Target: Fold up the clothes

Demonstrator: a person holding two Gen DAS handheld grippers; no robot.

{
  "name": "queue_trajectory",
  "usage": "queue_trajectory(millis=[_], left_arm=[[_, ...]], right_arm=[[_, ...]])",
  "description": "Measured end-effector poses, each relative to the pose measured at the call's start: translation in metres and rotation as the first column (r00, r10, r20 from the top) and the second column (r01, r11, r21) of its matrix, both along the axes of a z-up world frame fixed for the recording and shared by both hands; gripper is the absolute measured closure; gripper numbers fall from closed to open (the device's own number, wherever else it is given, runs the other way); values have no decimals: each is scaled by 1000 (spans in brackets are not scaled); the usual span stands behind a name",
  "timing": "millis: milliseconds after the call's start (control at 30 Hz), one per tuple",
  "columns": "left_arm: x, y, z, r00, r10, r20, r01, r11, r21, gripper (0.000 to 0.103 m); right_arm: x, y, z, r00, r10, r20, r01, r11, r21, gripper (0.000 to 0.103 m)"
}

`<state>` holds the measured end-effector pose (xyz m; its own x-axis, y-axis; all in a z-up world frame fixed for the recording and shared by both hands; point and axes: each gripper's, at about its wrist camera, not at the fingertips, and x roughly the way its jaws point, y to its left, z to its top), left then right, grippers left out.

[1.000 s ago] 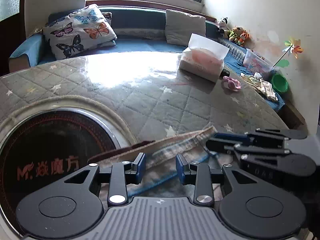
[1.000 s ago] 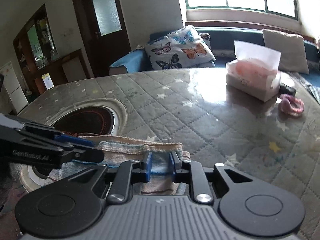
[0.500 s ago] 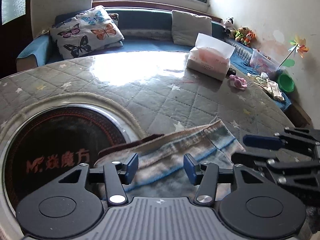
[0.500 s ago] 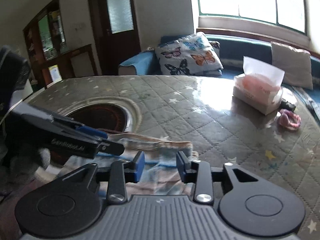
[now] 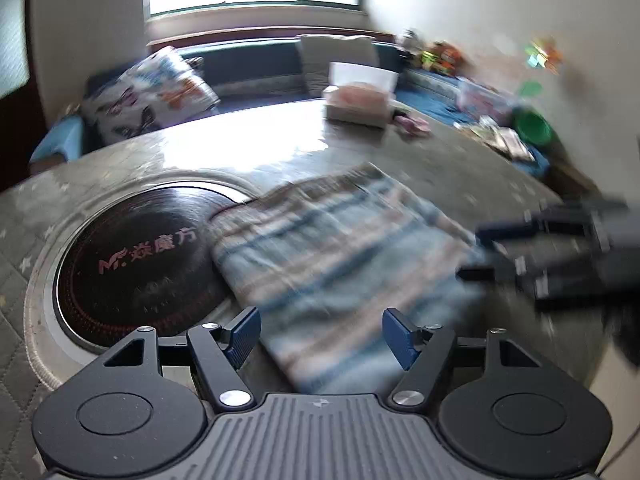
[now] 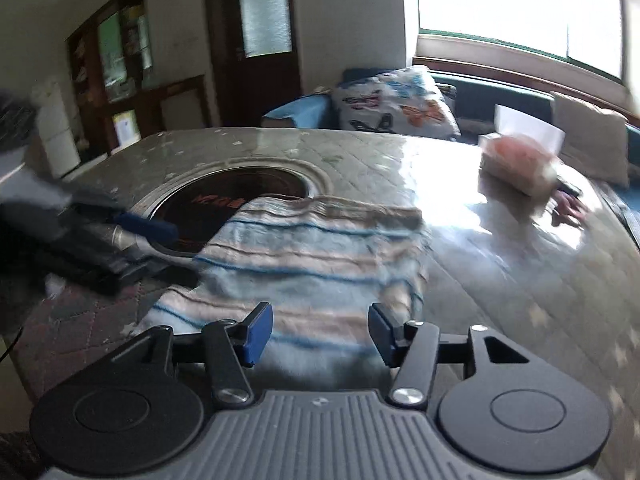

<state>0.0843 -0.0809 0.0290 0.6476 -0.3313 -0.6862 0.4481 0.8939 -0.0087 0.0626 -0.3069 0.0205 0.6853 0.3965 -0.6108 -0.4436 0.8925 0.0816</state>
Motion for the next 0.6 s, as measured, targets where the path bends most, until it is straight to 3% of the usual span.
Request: queue_trajectory(millis=[200, 267, 367, 433, 500, 600], left_arm=[[-32, -13, -12, 994, -103, 43, 98, 991, 93, 56], [-35, -16, -17, 992, -118, 47, 112, 987, 117, 58], [-35, -18, -24, 991, -129, 46, 121, 982, 144, 70], [-36, -18, -25, 990, -130, 50, 121, 981, 153, 82], [-38, -16, -25, 990, -130, 60, 119, 980, 158, 96], [-43, -14, -15, 987, -122, 102, 105, 982, 158, 100]], right_arm=[[-12, -35, 1, 990, -139, -24, 140, 988, 65, 54], [-10, -43, -2, 986, -156, -57, 161, 982, 96, 60], [-8, -49, -7, 983, -160, -94, 172, 976, 135, 71], [-4, -50, -11, 980, -162, -116, 179, 971, 158, 84], [-2, -49, -11, 979, -157, -129, 179, 968, 178, 91], [-2, -48, -4, 982, -150, -116, 171, 966, 195, 95]])
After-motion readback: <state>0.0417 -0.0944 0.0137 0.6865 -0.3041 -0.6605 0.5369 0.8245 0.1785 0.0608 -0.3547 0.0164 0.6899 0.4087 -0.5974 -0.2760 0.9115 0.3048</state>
